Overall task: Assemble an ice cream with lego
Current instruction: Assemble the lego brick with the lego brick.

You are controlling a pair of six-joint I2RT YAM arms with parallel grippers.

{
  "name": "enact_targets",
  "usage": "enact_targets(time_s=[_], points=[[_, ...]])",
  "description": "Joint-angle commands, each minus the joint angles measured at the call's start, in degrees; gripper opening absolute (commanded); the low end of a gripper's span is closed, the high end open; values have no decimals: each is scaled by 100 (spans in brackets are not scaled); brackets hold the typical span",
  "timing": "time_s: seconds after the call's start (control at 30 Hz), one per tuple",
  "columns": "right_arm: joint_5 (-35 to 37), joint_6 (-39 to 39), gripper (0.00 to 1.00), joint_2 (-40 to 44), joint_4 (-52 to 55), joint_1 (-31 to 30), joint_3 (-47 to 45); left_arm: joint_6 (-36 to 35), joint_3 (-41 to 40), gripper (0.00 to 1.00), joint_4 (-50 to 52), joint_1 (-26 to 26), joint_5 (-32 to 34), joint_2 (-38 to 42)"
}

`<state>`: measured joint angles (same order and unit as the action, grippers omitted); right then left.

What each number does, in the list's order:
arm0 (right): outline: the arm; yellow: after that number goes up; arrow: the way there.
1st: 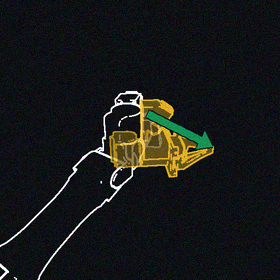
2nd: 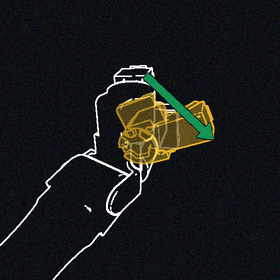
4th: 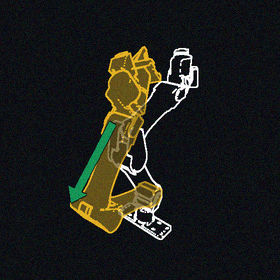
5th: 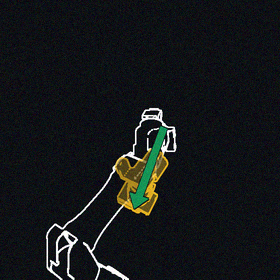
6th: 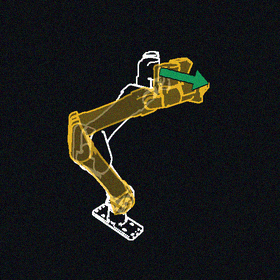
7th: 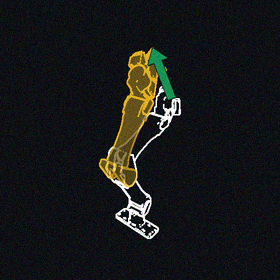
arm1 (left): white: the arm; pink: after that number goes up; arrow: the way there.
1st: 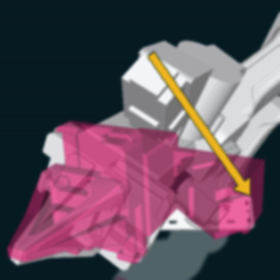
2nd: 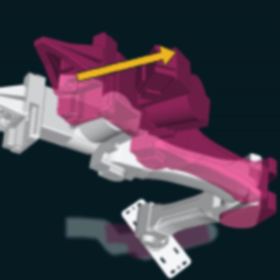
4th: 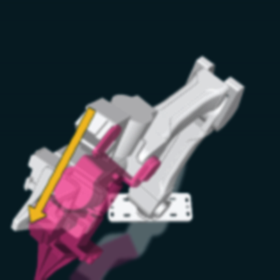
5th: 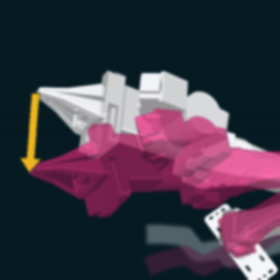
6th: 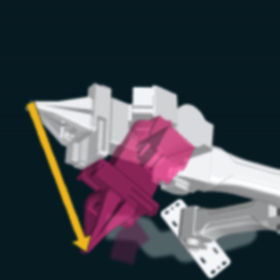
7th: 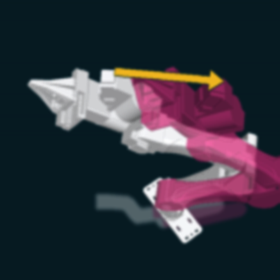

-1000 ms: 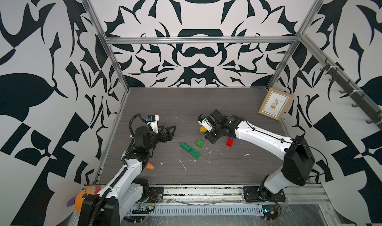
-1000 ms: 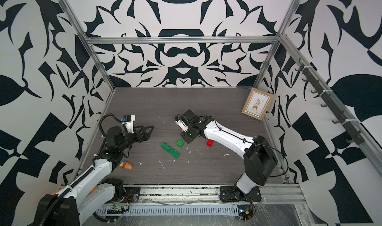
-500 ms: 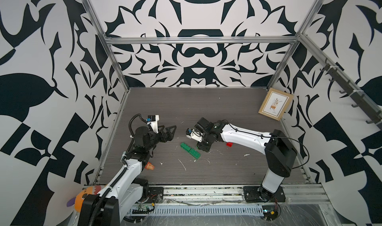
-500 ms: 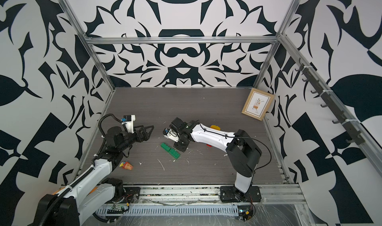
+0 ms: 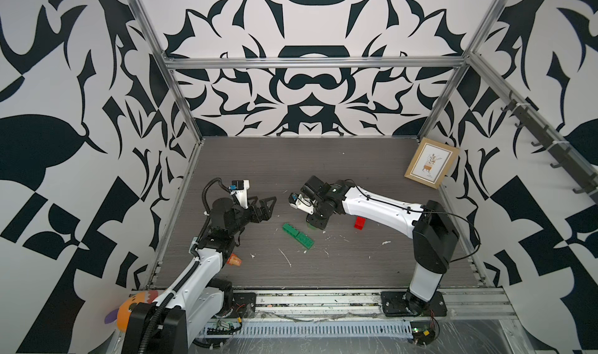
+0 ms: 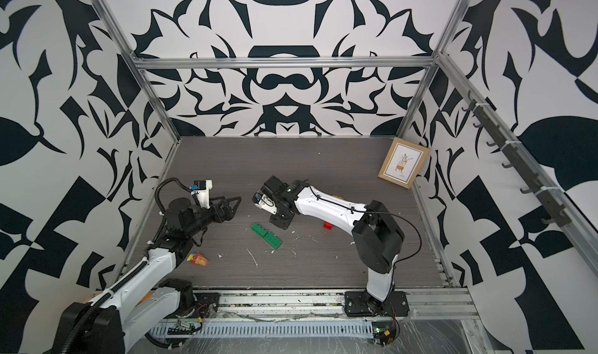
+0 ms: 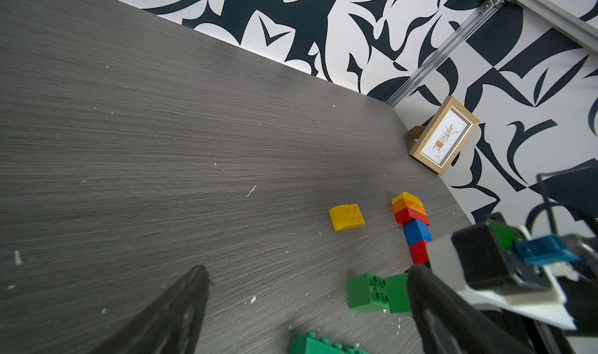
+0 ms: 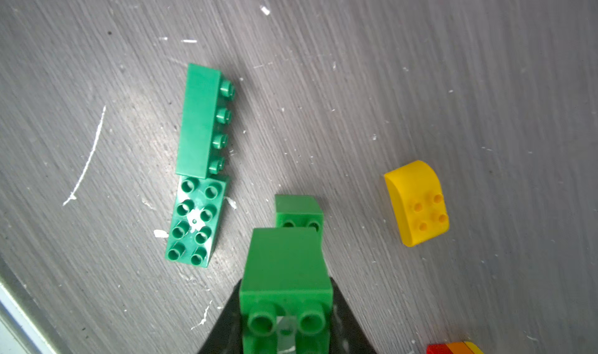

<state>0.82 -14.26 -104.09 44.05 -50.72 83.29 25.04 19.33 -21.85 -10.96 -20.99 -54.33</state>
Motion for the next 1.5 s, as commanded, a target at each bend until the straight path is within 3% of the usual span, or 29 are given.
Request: enact_targets(time_s=[0.0,0.57,1.47], points=[[287,222,10,-211,510,-12,483,-16,-9,99,-109,-20,-63,10],[93,52,9,-656,682,-14,609,-15,1,99,-109,-20,-72,-34],[230,145,9,-467,543,82,45,-32,1,99,-74,-19,-45,11]])
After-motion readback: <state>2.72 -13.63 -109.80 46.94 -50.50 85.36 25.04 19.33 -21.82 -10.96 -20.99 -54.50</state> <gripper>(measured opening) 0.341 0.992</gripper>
